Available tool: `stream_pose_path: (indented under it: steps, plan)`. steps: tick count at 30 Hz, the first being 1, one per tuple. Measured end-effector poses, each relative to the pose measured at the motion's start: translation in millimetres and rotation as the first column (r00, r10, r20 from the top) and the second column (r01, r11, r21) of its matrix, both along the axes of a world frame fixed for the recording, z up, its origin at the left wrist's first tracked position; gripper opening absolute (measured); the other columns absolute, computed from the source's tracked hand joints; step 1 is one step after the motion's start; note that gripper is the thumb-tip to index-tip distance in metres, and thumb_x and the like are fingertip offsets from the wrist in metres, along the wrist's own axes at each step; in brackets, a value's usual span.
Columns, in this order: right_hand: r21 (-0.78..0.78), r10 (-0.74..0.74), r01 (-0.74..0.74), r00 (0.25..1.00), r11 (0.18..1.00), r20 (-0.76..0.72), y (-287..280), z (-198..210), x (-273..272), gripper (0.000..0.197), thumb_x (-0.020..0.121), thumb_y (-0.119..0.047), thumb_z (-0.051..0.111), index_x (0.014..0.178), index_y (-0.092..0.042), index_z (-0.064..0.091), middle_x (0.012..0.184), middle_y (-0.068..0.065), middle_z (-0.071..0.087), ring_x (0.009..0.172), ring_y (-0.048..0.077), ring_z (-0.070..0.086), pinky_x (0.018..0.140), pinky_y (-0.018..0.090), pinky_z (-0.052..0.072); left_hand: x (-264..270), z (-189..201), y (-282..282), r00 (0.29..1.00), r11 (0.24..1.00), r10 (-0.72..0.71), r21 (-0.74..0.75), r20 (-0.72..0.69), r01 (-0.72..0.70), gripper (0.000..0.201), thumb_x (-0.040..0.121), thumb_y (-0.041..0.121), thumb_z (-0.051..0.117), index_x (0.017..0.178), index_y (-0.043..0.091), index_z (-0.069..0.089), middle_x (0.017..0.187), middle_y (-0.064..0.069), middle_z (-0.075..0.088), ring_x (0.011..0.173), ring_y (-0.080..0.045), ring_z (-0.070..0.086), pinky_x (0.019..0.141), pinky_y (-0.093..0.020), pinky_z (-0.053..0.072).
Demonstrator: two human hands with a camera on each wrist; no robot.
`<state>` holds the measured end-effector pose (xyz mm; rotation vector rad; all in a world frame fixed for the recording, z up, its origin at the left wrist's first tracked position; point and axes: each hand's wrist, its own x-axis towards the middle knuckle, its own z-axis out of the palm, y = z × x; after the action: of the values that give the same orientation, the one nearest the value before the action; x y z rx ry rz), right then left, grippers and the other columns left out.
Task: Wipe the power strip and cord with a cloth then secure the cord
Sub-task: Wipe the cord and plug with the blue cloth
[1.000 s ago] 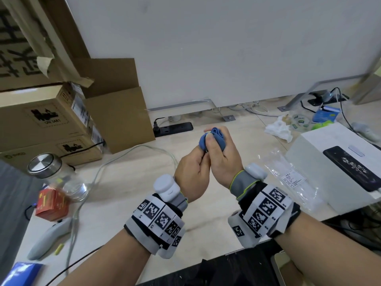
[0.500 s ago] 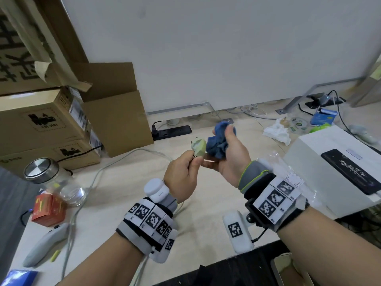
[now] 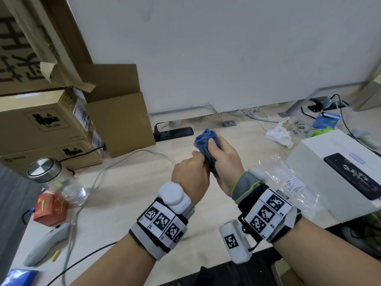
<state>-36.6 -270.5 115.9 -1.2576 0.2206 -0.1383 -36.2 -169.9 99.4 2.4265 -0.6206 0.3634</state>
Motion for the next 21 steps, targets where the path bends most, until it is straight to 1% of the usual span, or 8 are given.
stream_pose_path:
  steps: [2, 4, 6, 11, 13, 15, 19, 21]
  plan:
    - [-0.264, -0.094, 0.089, 0.996, 0.960, -0.004, 3, -2, 1, 0.024, 0.095, -0.038, 0.045, 0.102, -0.022, 0.062, 0.104, 0.009, 0.069, 0.098, 0.023, 0.066, 0.092, 0.046, 0.050, 1, 2, -4, 1.000, 0.998, 0.003, 0.058, -0.016, -0.002, 0.008, 0.083, 0.008, 0.051, 0.084, 0.002, 0.055, 0.064, -0.016, 0.063, 0.056, -0.040, 0.053, 0.053, -0.033, 0.027]
    - [-0.487, -0.164, 0.157, 0.986, 0.859, 0.028, 2, -4, 2, 0.030, 0.098, -0.036, 0.041, 0.093, -0.016, 0.061, 0.093, 0.006, 0.068, 0.087, 0.022, 0.062, 0.082, 0.039, 0.051, 2, 2, -6, 0.999, 0.993, 0.006, 0.118, -0.033, -0.002, 0.007, 0.083, 0.009, 0.049, 0.086, 0.003, 0.053, 0.068, -0.017, 0.064, 0.059, -0.039, 0.053, 0.055, -0.033, 0.027]
    - [-0.556, -0.217, 0.202, 0.975, 0.807, 0.039, -3, -1, 2, 0.033, 0.101, -0.029, 0.037, 0.092, -0.011, 0.064, 0.088, 0.008, 0.065, 0.082, 0.024, 0.059, 0.076, 0.035, 0.047, 1, 0, -7, 1.000, 0.991, 0.001, 0.135, -0.025, 0.002, 0.012, 0.086, 0.013, 0.047, 0.084, 0.003, 0.054, 0.066, -0.019, 0.064, 0.057, -0.042, 0.054, 0.054, -0.033, 0.027]
    - [-0.396, -0.257, 0.184, 0.956, 0.900, -0.139, -10, -11, 11, 0.037, 0.097, -0.035, 0.041, 0.081, -0.014, 0.068, 0.091, 0.016, 0.071, 0.084, 0.034, 0.066, 0.077, 0.043, 0.055, -4, -4, -8, 0.998, 0.990, -0.042, 0.135, 0.039, 0.037, 0.021, 0.086, 0.020, 0.044, 0.082, 0.002, 0.054, 0.058, -0.016, 0.059, 0.050, -0.043, 0.053, 0.049, -0.033, 0.030]
    - [-0.201, -0.226, 0.175, 0.935, 0.964, -0.272, -12, -10, 13, 0.035, 0.096, -0.037, 0.045, 0.086, -0.014, 0.069, 0.088, 0.013, 0.071, 0.078, 0.031, 0.067, 0.065, 0.039, 0.057, -3, -1, -4, 0.995, 0.994, -0.079, 0.079, 0.055, 0.075, 0.016, 0.087, 0.020, 0.051, 0.075, 0.008, 0.051, 0.055, -0.008, 0.052, 0.047, -0.038, 0.050, 0.048, -0.032, 0.030]
    - [0.036, -0.137, 0.160, 0.923, 0.986, -0.359, -18, -4, 11, 0.035, 0.097, -0.038, 0.048, 0.095, -0.008, 0.067, 0.084, 0.014, 0.069, 0.073, 0.030, 0.065, 0.058, 0.039, 0.057, 0, 0, 3, 0.995, 0.995, -0.089, -0.046, -0.041, 0.087, 0.025, 0.090, 0.031, 0.045, 0.072, 0.015, 0.045, 0.058, -0.003, 0.050, 0.052, -0.030, 0.044, 0.052, -0.031, 0.029]
    - [0.321, 0.046, 0.028, 0.975, 0.947, -0.219, -29, 6, 6, 0.040, 0.099, -0.038, 0.040, 0.097, -0.009, 0.066, 0.092, 0.014, 0.072, 0.082, 0.032, 0.069, 0.065, 0.048, 0.059, 9, 3, 12, 0.951, 0.946, -0.183, -0.309, -0.249, 0.101, 0.034, 0.098, 0.030, 0.039, 0.072, 0.013, 0.052, 0.056, 0.007, 0.045, 0.056, -0.016, 0.044, 0.057, -0.033, 0.035]
    - [0.120, 0.082, -0.069, 0.990, 0.990, -0.111, -25, 3, 4, 0.030, 0.101, -0.031, 0.039, 0.098, -0.017, 0.065, 0.090, 0.003, 0.072, 0.086, 0.021, 0.067, 0.071, 0.040, 0.059, 5, 11, 11, 0.923, 0.918, -0.235, -0.382, -0.304, 0.109, 0.032, 0.100, 0.019, 0.039, 0.072, 0.015, 0.051, 0.056, 0.010, 0.045, 0.053, -0.005, 0.046, 0.056, -0.024, 0.036]
